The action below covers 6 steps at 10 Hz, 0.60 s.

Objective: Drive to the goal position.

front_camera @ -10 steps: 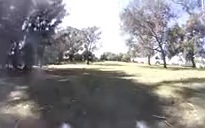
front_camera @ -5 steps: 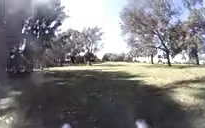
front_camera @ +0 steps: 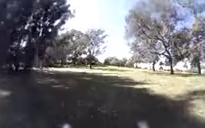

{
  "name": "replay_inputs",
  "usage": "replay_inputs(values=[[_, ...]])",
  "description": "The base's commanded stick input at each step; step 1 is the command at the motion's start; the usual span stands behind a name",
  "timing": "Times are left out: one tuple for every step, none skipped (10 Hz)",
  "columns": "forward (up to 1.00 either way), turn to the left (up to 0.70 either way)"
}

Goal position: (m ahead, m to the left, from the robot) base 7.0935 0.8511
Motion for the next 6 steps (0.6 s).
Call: replay_inputs(values=[[1.0, 0.0], [1.0, 0.0], [1.0, 0.0], [1.0, 0.0], [1.0, -0.27], [1.0, -0.27]])
